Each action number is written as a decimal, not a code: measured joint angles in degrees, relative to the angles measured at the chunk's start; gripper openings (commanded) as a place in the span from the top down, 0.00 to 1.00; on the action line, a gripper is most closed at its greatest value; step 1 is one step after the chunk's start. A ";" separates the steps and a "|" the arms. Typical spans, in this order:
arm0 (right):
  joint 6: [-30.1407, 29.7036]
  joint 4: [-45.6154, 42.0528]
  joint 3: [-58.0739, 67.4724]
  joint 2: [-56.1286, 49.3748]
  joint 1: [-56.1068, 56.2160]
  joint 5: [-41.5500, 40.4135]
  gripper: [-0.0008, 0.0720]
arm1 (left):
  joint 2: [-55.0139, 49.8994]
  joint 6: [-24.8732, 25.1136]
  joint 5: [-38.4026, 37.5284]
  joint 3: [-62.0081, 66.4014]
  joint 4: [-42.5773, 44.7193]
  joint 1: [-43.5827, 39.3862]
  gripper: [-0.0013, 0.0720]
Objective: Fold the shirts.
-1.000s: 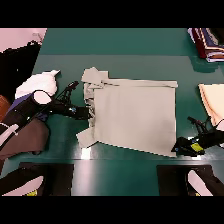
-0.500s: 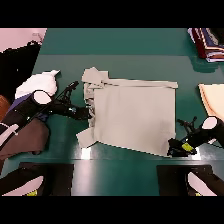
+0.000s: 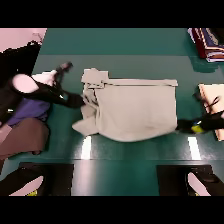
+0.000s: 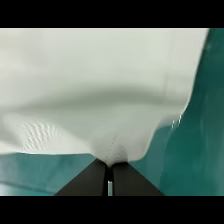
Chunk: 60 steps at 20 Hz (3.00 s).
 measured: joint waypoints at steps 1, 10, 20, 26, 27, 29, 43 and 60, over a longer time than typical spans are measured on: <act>-0.31 0.28 4.52 0.87 -1.01 0.11 0.97 | 2.03 -1.18 -0.52 3.74 2.93 0.00 0.94; -5.16 0.42 50.31 0.92 -11.61 0.13 0.97 | 12.11 -6.19 -3.15 45.18 13.00 0.02 0.94; -6.34 0.68 77.00 -2.97 -20.68 4.72 0.97 | 12.55 -10.27 0.68 58.42 15.15 -0.04 0.94; -7.34 0.17 68.15 -16.39 -14.60 12.76 0.97 | 2.45 -11.69 -3.80 43.15 24.26 -0.02 0.94; -7.41 0.00 65.85 -18.73 -13.25 13.31 0.97 | -0.37 -11.72 -4.22 41.11 24.72 -0.02 0.94; -7.54 0.00 61.40 -24.46 -10.95 13.29 0.97 | -7.04 -11.74 -4.98 37.92 25.16 0.00 0.94; -7.74 1.53 68.74 -57.24 -6.78 0.17 0.97 | -33.94 -7.02 19.89 34.86 17.51 7.72 0.94; -6.23 -4.07 39.71 -45.09 -0.28 -6.78 0.42 | -34.34 -0.15 -1.57 21.44 14.47 11.67 0.41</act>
